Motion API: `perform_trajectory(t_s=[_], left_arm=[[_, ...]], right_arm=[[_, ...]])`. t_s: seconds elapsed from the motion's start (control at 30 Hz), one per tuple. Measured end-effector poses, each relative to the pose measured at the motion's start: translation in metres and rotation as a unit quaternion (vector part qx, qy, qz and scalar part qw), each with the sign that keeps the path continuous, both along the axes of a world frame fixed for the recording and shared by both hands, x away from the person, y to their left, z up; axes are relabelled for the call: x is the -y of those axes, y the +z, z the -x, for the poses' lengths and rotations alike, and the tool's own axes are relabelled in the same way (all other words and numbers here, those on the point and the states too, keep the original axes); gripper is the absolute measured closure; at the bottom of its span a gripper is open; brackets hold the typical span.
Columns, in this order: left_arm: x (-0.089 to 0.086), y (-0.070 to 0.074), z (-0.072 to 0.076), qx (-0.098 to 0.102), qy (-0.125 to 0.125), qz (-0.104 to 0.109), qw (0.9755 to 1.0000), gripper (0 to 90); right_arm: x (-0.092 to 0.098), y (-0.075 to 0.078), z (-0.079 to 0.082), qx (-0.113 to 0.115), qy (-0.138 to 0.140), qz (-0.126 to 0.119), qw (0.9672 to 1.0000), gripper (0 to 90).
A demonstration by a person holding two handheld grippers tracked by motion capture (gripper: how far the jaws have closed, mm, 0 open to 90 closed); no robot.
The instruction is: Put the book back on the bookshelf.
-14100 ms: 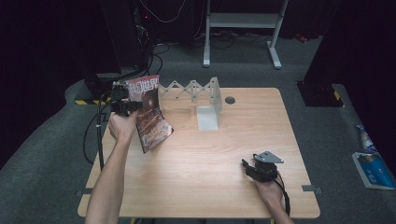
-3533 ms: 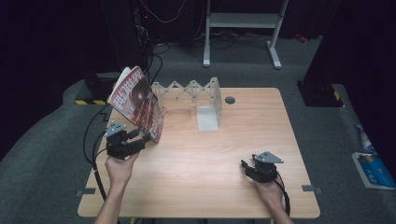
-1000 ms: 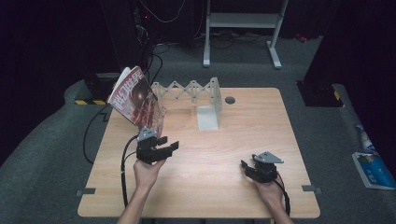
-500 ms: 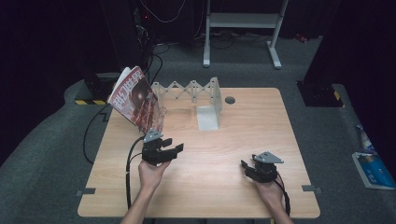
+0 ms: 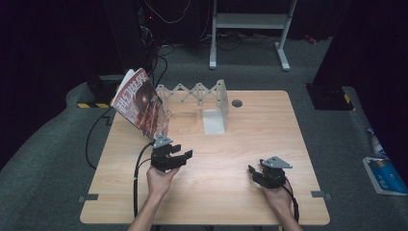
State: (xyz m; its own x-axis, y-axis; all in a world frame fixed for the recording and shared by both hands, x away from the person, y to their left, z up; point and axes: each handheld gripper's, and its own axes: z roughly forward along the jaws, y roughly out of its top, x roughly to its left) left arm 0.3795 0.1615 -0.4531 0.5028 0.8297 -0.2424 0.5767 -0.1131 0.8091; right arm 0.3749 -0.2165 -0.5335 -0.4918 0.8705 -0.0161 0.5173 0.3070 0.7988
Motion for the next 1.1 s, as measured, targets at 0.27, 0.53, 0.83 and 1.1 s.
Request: perform_trajectory(t_s=[0.27, 0.53, 0.83, 1.1], left_arm=[[0.004, -0.006, -0.002, -0.005, 0.000, 0.001, 1.0000, 41.4], [0.006, -0.011, -0.005, -0.006, 0.000, -0.006, 1.0000, 41.4], [0.010, -0.020, -0.008, -0.012, 0.006, -0.009, 0.9999, 41.7], [0.013, -0.031, -0.011, -0.017, 0.013, -0.019, 0.9996, 42.4]], right_arm=[[0.000, 0.000, 0.000, 0.000, -0.001, 0.000, 1.0000, 44.2], [0.000, 0.000, 0.000, 0.000, -0.001, -0.001, 1.0000, 44.2], [0.000, 0.000, 0.000, 0.000, -0.001, -0.001, 1.0000, 44.3], [0.000, 0.000, 0.000, 0.000, -0.001, -0.001, 1.0000, 44.3]])
